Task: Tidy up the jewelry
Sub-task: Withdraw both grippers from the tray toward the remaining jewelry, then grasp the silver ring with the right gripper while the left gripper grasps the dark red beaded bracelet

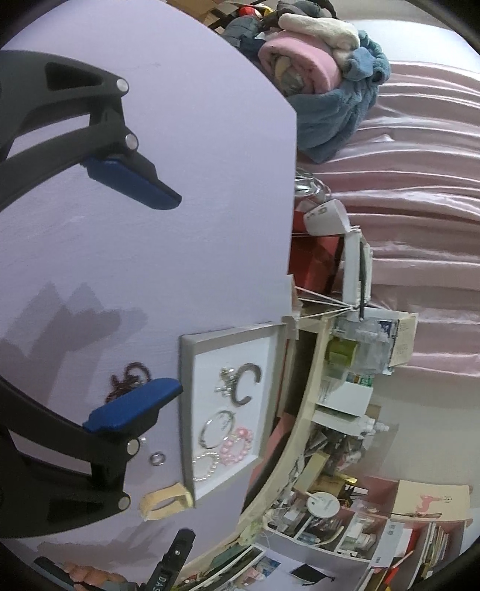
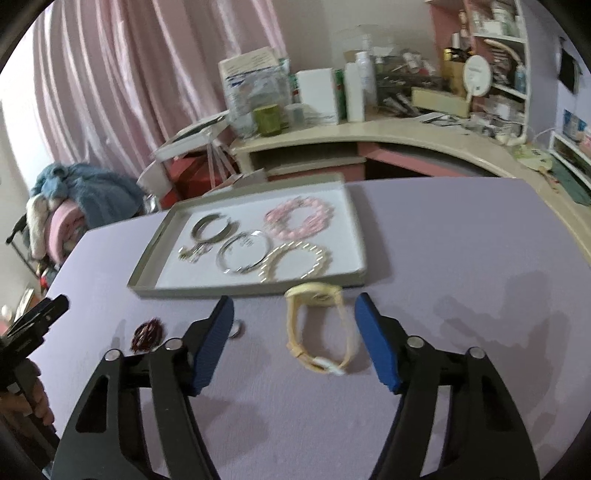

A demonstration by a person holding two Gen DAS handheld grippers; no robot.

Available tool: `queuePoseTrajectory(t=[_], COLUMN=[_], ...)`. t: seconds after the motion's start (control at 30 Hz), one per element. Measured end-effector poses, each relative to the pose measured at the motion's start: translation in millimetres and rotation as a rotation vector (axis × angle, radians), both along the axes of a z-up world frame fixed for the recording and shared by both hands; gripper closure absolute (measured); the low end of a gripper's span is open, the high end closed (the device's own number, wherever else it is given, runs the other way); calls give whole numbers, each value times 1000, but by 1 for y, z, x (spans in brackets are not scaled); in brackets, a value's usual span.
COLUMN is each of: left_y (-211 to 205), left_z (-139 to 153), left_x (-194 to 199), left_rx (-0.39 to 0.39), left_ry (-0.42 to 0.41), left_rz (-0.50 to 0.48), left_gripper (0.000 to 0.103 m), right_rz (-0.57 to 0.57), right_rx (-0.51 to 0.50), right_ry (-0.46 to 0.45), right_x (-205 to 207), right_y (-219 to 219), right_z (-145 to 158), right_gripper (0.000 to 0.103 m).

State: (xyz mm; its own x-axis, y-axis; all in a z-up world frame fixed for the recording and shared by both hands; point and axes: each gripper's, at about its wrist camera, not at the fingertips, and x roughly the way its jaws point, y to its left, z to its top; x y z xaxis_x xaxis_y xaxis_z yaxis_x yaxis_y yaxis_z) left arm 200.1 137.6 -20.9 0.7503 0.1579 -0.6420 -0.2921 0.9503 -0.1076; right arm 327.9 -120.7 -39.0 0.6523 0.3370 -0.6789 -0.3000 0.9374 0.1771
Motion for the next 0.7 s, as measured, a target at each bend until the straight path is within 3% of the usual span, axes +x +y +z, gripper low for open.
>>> queuePoseTrajectory(t=[0.27, 0.7], left_y=[-13, -18], left_z=[-12, -24], left_x=[-1, 3], left_rx=[-13, -43], left_ry=[13, 37], left_rz=[-36, -60], left_gripper=[9, 7], right_rz=[153, 164], right_rx=[-78, -162], right_ry=[43, 105], right_x=[-2, 18], right_y=[51, 72], right_z=[-26, -57], right_gripper=[46, 52])
